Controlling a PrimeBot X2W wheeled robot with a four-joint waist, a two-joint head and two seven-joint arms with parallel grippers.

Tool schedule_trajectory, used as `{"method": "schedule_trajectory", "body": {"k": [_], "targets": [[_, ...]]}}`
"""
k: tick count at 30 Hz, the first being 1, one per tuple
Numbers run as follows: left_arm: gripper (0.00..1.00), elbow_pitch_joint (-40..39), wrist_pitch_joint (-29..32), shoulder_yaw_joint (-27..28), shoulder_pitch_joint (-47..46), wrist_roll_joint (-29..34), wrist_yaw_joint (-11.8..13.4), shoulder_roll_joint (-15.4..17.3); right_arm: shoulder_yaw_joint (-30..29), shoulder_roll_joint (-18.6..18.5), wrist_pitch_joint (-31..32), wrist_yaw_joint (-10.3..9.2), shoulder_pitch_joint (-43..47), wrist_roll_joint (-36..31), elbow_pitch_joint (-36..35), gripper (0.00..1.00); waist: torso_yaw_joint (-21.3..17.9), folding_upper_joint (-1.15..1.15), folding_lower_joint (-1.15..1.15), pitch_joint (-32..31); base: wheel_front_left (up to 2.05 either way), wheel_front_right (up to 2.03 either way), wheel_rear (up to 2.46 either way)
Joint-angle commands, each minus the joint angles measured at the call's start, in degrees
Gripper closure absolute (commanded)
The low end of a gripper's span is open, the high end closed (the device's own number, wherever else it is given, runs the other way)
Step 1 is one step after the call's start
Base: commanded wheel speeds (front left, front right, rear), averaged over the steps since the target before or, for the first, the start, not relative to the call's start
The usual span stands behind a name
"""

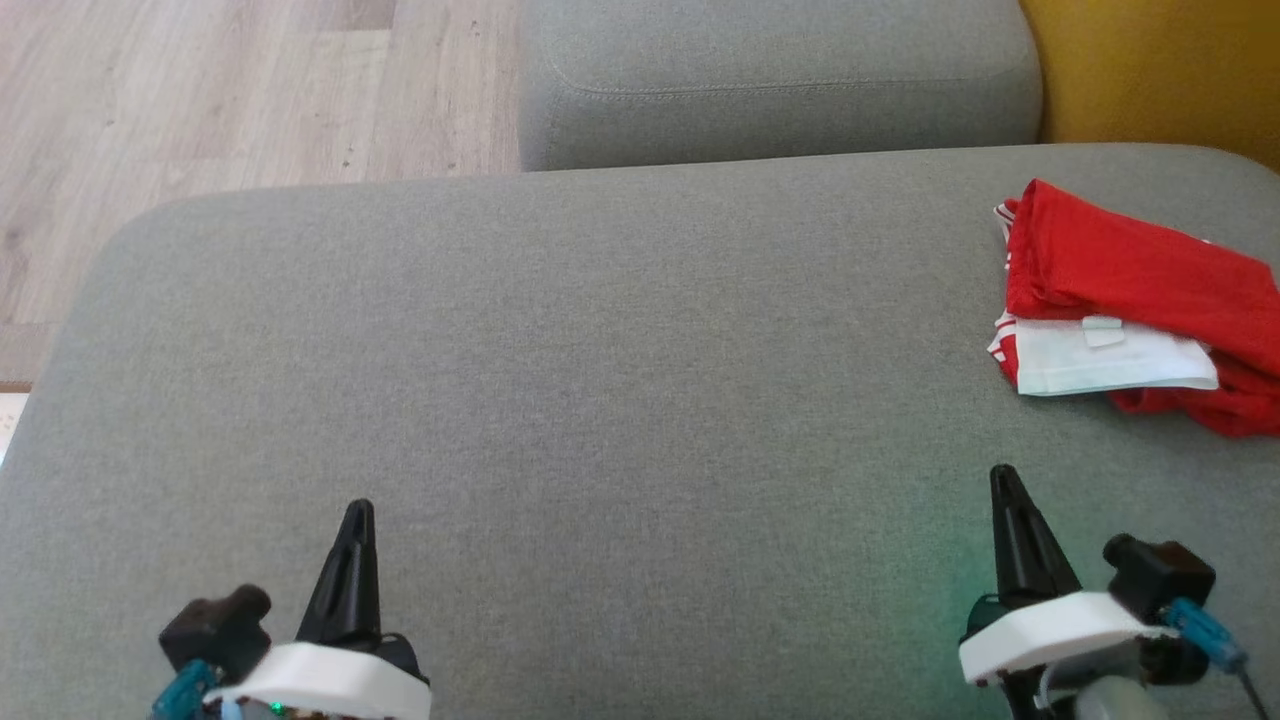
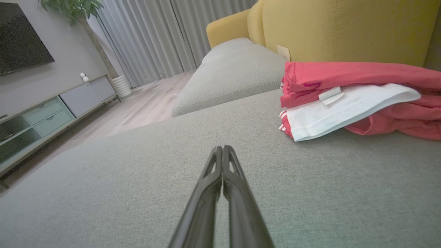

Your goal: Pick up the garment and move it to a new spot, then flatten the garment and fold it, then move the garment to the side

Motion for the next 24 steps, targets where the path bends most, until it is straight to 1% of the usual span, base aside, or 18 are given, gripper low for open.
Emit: {"method": "schedule_trajectory", "body": {"k": [1, 24], "targets": [[1.00, -1.83, 0.31, 0.46, -2.70, -1.36, -0.24, 0.18, -0.50, -0.07, 0.50, 0.00, -2.67, 1.57, -2.12, 1.00, -0.02, 0.00, 0.00, 0.02, 0.00, 0.00, 0.00], [1.00, -0.49, 3.60, 2.31, -4.64, -14.64, -1.13, 0.68, -2.17, -0.10, 4.14, -0.01, -3.20, 15.28, -3.36, 1.00, -0.40, 0.00, 0.00, 0.32, 0.00, 0.00, 0.00]]}}
